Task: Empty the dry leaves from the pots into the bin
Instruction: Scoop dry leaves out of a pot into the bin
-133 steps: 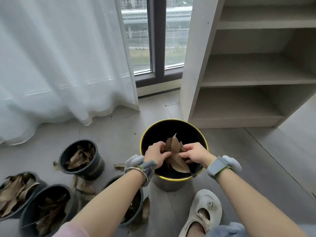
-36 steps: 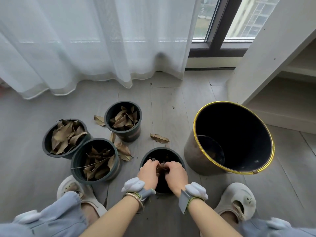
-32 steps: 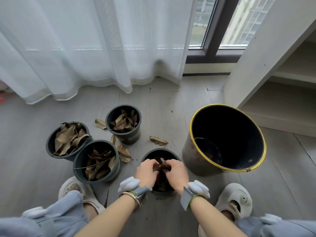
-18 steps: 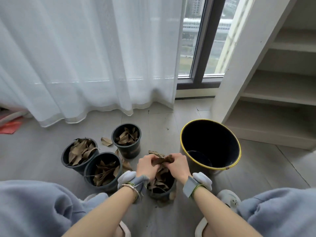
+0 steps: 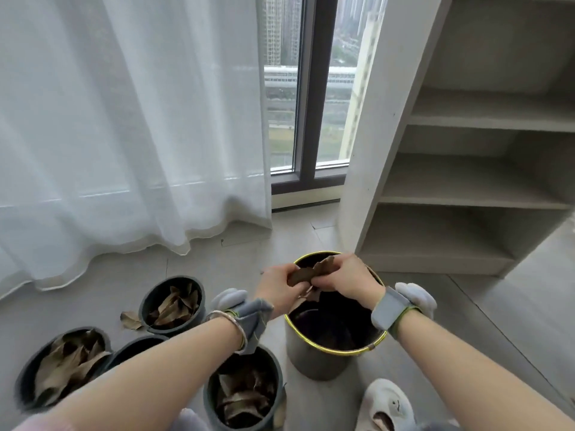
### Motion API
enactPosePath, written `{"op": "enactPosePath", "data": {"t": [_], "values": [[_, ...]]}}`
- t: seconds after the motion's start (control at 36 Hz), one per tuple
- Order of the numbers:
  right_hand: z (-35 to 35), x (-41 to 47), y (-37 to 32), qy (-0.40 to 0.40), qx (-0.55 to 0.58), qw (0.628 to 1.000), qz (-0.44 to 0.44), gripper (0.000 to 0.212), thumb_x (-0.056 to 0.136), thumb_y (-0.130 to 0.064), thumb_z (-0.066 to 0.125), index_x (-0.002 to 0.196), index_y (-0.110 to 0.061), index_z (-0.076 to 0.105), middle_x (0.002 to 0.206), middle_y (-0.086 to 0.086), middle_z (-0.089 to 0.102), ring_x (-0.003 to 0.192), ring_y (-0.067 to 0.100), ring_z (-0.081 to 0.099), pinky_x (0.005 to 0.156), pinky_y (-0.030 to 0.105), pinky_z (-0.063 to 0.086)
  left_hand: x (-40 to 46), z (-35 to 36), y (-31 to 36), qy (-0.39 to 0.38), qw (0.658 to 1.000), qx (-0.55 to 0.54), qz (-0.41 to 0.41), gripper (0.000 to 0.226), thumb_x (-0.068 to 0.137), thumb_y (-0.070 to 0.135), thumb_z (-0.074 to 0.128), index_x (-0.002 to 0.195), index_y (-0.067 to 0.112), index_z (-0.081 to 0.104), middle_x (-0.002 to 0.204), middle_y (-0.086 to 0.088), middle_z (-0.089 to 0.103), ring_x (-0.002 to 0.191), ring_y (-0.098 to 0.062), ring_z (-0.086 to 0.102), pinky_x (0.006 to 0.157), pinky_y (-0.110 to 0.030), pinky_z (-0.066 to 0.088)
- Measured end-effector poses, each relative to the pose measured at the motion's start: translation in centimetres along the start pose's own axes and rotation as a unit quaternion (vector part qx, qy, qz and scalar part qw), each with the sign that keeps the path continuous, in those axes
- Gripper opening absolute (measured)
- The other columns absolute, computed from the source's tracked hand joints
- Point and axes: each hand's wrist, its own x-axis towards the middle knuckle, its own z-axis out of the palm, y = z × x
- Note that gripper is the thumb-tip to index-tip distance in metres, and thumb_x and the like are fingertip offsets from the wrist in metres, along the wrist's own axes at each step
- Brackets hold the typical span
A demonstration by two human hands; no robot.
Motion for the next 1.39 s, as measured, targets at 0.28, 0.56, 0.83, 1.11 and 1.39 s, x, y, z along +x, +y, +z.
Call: {"op": "enactPosePath", "data": {"t": [0.28, 0.56, 0.83, 1.11, 1.39], "values": [[-2.8, 7.7, 8.3, -0.121, -0.140, 0.969, 0.163, 0.025, 0.073, -0.012, 0.080, 0.064, -0.012, 0.056, 0.063, -0.006, 0.051, 0.058, 0.004, 0.049, 0.051, 0.011, 0.043, 5.8, 6.5, -3.4, -0.124, 0.978, 0.167, 0.002, 0.030, 0.090, 0.030, 0.058, 0.117, 0.016, 0.063, 0.112, -0.003, 0.067, 0.104, -0.019, 0.061, 0.089, -0.026, 0.046], [0.7, 9.3, 14.9, -0.175, -0.135, 0.955, 0.196, 0.023, 0.075, 0.003, 0.073, 0.097, 0.007, 0.069, 0.078, 0.010, 0.065, 0.070, 0.022, 0.066, 0.076, 0.028, 0.058, 7.9, 9.1, -6.7, -0.127, 0.942, 0.306, 0.057, 0.023, 0.092, 0.030, 0.052, 0.114, 0.025, 0.059, 0.114, 0.001, 0.064, 0.107, -0.022, 0.060, 0.088, -0.035, 0.050], [3.0, 8.3, 16.8, -0.140, -0.212, 0.951, 0.174, 0.041, 0.078, -0.004, 0.071, 0.118, -0.013, 0.066, 0.115, 0.006, 0.068, 0.107, 0.018, 0.063, 0.094, 0.025, 0.050, 6.7, 7.4, -8.2, -0.108, 0.953, 0.213, 0.184, 0.024, 0.096, 0.030, 0.048, 0.115, 0.025, 0.062, 0.112, 0.008, 0.065, 0.106, -0.012, 0.059, 0.093, -0.028, 0.046], [7.4, 6.1, 9.9, 0.112, -0.060, 0.992, 0.013, 0.009, 0.084, -0.018, 0.065, 0.077, -0.016, 0.069, 0.069, 0.002, 0.066, 0.067, 0.018, 0.065, 0.071, 0.034, 0.057, 1.3, 2.2, -13.0, -0.001, 0.969, 0.083, 0.231, 0.016, 0.092, 0.023, 0.052, 0.104, 0.021, 0.063, 0.095, 0.018, 0.056, 0.090, 0.000, 0.055, 0.081, -0.014, 0.047], [15.5, 0.1, 6.0, -0.275, -0.212, 0.937, -0.022, 0.030, 0.082, -0.026, 0.067, 0.107, -0.010, 0.069, 0.096, 0.009, 0.072, 0.084, 0.019, 0.069, 0.075, 0.026, 0.054, -3.4, 1.3, -19.2, -0.288, 0.888, 0.357, 0.000, 0.058, 0.079, 0.057, 0.058, 0.125, 0.022, 0.047, 0.121, 0.003, 0.051, 0.113, -0.018, 0.051, 0.094, -0.034, 0.044]]}}
